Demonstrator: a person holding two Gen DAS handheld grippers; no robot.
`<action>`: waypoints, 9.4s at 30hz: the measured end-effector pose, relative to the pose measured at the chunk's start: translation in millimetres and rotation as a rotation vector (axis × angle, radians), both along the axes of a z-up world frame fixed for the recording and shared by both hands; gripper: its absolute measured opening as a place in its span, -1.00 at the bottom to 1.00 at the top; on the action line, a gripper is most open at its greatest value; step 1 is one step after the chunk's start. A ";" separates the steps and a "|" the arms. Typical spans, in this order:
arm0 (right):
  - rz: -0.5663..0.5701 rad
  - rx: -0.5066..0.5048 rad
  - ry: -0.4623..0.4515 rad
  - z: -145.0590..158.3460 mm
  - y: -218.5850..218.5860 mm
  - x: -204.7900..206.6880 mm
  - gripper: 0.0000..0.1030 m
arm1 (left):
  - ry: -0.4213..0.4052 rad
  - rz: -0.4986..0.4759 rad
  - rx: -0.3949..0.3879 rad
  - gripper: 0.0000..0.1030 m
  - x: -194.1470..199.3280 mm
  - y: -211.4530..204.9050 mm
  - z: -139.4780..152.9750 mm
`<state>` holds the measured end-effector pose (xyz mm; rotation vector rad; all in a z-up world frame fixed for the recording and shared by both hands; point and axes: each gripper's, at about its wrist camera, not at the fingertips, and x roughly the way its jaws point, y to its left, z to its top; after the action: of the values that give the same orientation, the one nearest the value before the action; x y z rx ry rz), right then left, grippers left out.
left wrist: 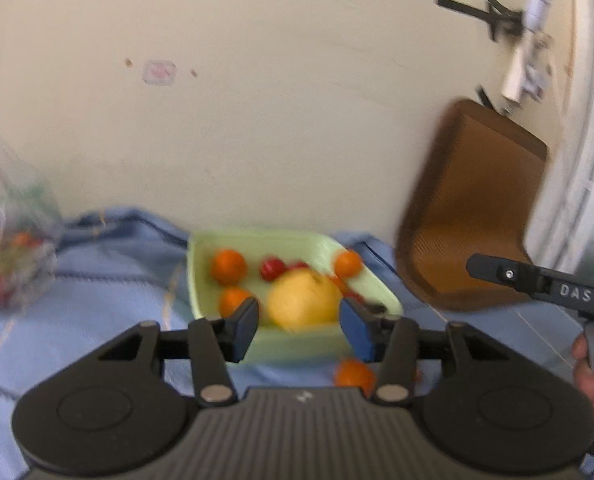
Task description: Organize fruits
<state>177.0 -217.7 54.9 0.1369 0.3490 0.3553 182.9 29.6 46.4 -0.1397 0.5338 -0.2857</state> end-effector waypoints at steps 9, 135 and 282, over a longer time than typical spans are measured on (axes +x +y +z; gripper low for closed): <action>-0.007 -0.039 0.150 -40.2 -20.2 -49.9 0.01 | 0.093 -0.070 0.010 -0.13 -20.4 -30.8 -25.2; 0.117 -0.277 0.113 -68.4 50.3 -205.8 -0.03 | 0.063 0.017 0.208 0.31 -179.1 -54.4 -52.6; -0.066 0.059 0.118 -16.6 -22.6 23.3 0.00 | 0.010 0.121 0.021 -0.04 16.2 15.8 -9.7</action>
<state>200.4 -240.3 38.3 0.2271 0.4494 0.2924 199.1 45.4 36.8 -0.1521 0.5360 -0.1612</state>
